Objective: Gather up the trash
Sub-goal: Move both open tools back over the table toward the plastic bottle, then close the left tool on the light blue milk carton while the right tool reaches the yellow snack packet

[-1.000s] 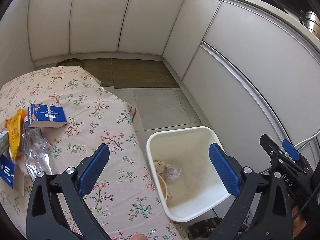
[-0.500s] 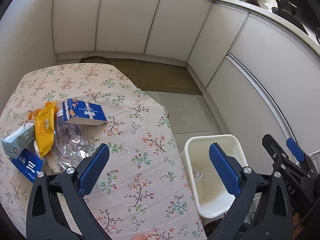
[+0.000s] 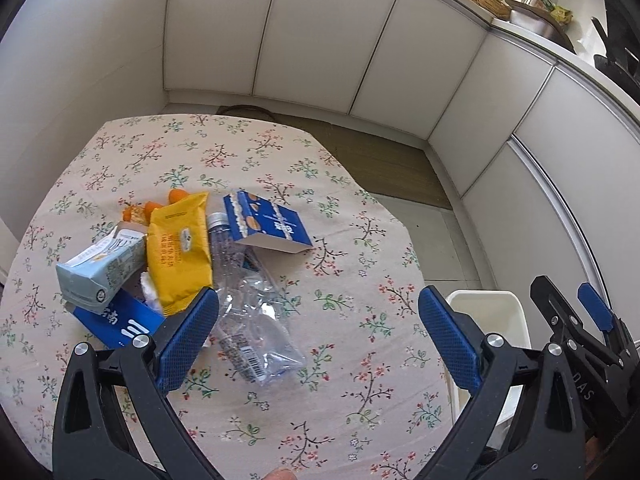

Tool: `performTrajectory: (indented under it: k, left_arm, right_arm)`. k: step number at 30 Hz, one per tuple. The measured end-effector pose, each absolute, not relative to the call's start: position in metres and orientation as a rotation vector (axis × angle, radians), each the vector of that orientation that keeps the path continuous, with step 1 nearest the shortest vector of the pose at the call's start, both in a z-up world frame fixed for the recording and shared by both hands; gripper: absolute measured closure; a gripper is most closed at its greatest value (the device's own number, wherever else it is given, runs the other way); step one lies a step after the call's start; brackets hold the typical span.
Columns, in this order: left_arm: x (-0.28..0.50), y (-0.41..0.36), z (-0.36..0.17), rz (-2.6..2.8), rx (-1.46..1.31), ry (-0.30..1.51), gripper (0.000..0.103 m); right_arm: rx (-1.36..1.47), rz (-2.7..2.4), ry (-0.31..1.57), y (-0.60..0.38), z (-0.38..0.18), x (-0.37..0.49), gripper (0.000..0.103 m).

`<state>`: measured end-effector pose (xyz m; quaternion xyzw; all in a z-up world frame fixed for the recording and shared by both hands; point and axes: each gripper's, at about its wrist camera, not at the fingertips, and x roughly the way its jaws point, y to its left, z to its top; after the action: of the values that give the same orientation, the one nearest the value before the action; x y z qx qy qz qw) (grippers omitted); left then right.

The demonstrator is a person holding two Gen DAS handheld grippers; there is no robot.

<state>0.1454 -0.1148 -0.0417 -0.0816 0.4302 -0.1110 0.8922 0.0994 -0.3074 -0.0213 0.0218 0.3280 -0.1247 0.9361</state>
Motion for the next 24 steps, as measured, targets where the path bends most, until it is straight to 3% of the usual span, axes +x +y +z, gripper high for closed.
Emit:
performTrajectory:
  k: [13, 24]
  left_arm:
    - [0.155, -0.033, -0.047, -0.036, -0.174, 0.883, 0.007]
    - [0.189, 0.018, -0.097, 0.115, -0.051, 0.981, 0.007]
  right_arm:
    - [0.019, -0.139, 0.675, -0.241, -0.024, 0.123, 0.007]
    - [-0.014, -0.077, 0.724, -0.206, -0.040, 0.140, 0.007]
